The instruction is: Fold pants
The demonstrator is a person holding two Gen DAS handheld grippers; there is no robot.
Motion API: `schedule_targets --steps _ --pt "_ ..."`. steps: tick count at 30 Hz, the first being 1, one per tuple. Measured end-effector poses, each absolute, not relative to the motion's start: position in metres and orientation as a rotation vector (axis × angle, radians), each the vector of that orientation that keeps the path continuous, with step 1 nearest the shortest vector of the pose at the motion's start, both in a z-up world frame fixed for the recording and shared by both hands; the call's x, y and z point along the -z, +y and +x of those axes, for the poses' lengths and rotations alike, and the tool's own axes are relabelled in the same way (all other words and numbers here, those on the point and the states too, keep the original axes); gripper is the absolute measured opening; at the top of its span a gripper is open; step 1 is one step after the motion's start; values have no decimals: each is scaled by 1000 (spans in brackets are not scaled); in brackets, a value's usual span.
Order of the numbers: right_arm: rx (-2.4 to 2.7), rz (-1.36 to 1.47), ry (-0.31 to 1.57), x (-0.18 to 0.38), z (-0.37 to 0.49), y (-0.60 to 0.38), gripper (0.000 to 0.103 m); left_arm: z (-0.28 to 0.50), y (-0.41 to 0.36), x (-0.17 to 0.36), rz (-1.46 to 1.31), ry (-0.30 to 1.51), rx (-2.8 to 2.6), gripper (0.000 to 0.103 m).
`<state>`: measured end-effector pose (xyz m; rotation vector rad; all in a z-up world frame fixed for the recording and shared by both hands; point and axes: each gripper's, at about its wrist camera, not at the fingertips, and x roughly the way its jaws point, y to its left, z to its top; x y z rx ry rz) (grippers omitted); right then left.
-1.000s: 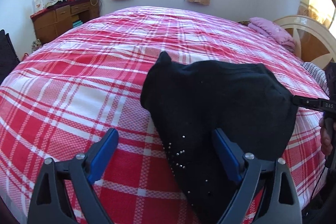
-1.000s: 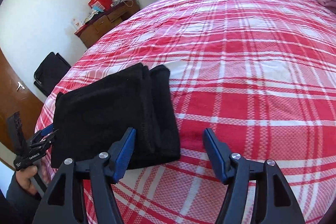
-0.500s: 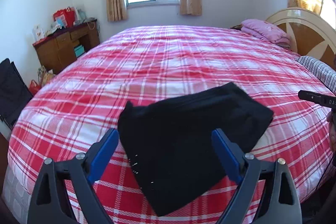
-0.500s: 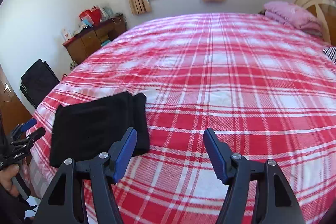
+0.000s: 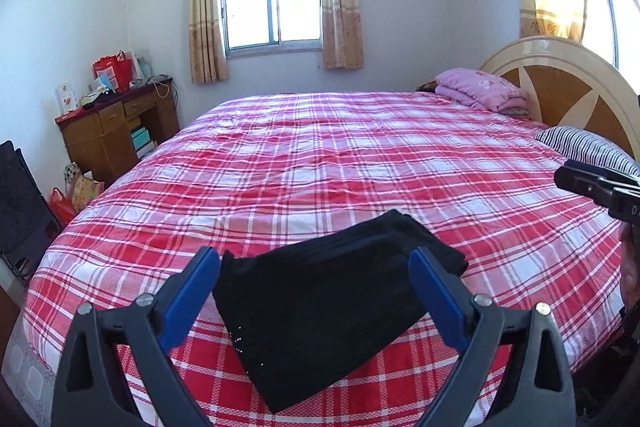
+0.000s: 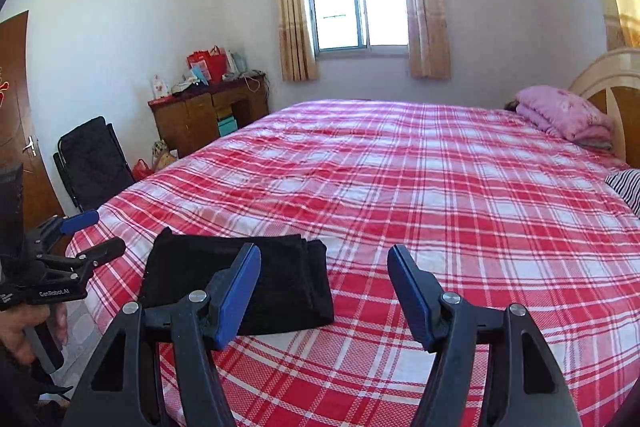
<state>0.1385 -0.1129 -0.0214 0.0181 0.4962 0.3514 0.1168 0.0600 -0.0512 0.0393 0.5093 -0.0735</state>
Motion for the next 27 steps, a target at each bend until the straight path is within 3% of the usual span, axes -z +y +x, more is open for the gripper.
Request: schedule_targets --steps 27 --pt "-335 25 496 20 138 -117 68 114 65 46 31 484 58 98"
